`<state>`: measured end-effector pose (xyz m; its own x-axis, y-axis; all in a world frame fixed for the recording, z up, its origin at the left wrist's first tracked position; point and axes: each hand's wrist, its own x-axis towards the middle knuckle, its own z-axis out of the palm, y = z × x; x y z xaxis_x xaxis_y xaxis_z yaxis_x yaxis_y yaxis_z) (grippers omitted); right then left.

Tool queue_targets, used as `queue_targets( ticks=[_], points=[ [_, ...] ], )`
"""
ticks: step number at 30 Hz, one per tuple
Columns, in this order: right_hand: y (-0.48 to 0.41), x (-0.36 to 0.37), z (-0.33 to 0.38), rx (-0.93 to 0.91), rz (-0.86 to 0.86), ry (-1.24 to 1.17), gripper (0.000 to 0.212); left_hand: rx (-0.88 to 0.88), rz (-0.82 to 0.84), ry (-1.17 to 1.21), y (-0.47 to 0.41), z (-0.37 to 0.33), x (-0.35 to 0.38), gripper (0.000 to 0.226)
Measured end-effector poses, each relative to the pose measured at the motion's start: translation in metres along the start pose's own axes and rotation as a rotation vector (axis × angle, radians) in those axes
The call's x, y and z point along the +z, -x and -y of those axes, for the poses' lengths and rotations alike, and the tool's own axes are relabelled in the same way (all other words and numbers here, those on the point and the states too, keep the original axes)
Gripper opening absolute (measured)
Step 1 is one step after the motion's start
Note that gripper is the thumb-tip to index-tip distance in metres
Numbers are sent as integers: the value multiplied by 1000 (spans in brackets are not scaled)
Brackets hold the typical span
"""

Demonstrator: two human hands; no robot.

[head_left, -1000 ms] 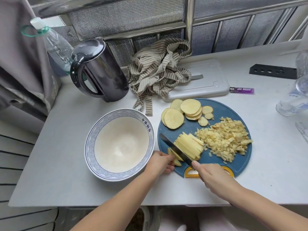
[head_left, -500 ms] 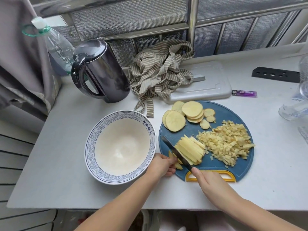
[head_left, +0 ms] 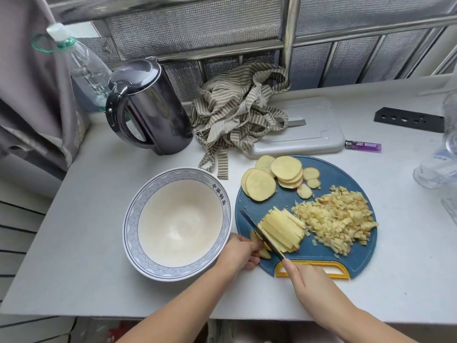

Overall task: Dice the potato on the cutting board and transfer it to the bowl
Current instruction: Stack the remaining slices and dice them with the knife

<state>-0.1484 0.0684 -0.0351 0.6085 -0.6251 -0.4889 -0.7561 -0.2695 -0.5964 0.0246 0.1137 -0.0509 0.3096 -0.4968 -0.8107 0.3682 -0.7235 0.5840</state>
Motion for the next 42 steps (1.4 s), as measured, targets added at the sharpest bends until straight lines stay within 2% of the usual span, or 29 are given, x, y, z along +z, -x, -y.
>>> queue_targets(
  ticks=[6, 13, 16, 20, 26, 29, 34, 42],
  points=[
    [0, -2, 2, 29, 11, -31, 58, 12, -27, 3, -4, 4, 0, 29],
    [1, -2, 7, 20, 11, -6, 57, 20, -56, 29, -8, 8, 1, 33],
    [0, -3, 8, 33, 18, 4, 66, 26, -59, 19, -8, 9, 1, 23],
    [-2, -5, 9, 46, 51, 10, 79, 27, -17, 14, -5, 7, 0, 21],
    [-4, -9, 13, 31, 70, 74, 56, 28, 21, 9, 4, 0, 1, 26],
    [-4, -9, 15, 48, 68, 65, 60, 31, 15, -10, 7, -2, 0, 26],
    [-4, -11, 17, 41, 70, 72, 52, 37, 15, -18, 9, -2, 0, 28],
    [-6, -8, 15, 55, 73, 59, 54, 25, -21, -10, 9, -2, 1, 26]
  ],
)
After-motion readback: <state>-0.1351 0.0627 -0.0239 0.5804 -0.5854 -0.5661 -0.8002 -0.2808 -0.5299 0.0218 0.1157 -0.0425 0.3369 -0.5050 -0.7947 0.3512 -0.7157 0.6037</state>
